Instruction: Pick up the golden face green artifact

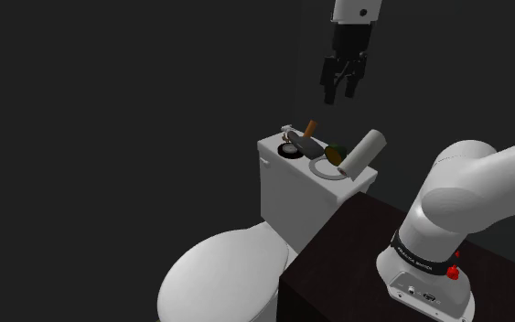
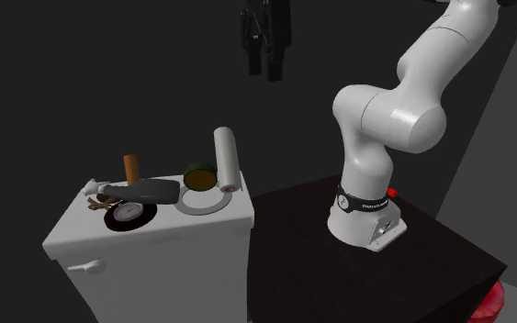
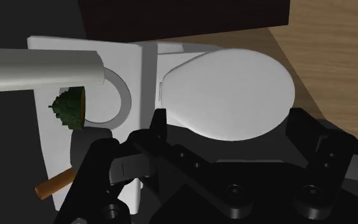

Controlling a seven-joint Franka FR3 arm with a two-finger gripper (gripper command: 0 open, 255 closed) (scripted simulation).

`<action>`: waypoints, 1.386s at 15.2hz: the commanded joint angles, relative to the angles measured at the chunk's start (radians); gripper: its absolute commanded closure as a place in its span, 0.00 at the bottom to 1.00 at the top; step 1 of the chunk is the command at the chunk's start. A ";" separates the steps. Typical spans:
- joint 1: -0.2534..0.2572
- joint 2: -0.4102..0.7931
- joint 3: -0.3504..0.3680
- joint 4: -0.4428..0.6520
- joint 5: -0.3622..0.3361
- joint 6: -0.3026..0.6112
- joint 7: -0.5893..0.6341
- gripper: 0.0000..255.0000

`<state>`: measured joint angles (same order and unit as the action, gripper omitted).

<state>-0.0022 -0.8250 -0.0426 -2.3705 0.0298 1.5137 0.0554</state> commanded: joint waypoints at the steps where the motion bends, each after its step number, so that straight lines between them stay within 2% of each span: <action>1: 0.000 0.000 0.000 0.000 0.000 0.000 0.000 0.00; 11: -0.064 0.179 -0.088 -0.118 -0.155 0.250 -0.099 0.00; 21: -0.136 0.466 -0.181 -0.119 -0.299 0.513 -0.160 0.00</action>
<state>-0.1298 -0.3944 -0.2128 -2.4919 -0.2542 1.9944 -0.0991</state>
